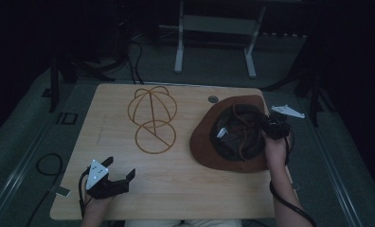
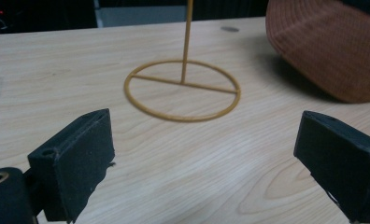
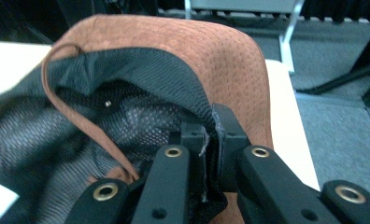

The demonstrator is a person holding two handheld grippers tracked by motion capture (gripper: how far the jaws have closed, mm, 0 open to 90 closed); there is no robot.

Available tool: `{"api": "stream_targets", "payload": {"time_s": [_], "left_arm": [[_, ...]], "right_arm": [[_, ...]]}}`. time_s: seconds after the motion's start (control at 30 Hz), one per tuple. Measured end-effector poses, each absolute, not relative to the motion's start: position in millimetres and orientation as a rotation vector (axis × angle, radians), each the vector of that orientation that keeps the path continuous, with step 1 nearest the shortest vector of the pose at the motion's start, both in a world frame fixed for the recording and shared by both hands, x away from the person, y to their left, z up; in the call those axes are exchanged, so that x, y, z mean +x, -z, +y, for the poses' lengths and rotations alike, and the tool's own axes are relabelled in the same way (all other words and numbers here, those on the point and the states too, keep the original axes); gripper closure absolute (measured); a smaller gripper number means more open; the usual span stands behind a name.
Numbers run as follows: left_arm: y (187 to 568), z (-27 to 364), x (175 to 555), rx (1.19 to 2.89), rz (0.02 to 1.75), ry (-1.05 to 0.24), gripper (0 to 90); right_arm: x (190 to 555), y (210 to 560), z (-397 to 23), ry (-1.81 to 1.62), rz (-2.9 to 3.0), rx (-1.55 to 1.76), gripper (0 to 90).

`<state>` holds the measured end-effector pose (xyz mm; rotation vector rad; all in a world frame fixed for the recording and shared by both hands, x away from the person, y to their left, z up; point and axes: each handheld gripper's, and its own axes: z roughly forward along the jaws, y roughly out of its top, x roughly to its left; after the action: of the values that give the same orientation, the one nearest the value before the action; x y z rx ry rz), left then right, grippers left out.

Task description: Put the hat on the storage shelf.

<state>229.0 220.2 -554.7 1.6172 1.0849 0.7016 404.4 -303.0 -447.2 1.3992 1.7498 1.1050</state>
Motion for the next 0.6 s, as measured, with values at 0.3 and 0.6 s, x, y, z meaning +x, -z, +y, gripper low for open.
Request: {"api": "stream_targets", "payload": {"time_s": [0.3,0.6], "left_arm": [[529,219,235,1.616,1.047,-0.711,5.4],[471,201,246,1.613,0.944,-0.74,5.4]], "right_arm": [[386,412,-307,-1.235,1.686,1.36,84.9],[370,388,-306,-1.301,1.659,1.318,84.8]]}}
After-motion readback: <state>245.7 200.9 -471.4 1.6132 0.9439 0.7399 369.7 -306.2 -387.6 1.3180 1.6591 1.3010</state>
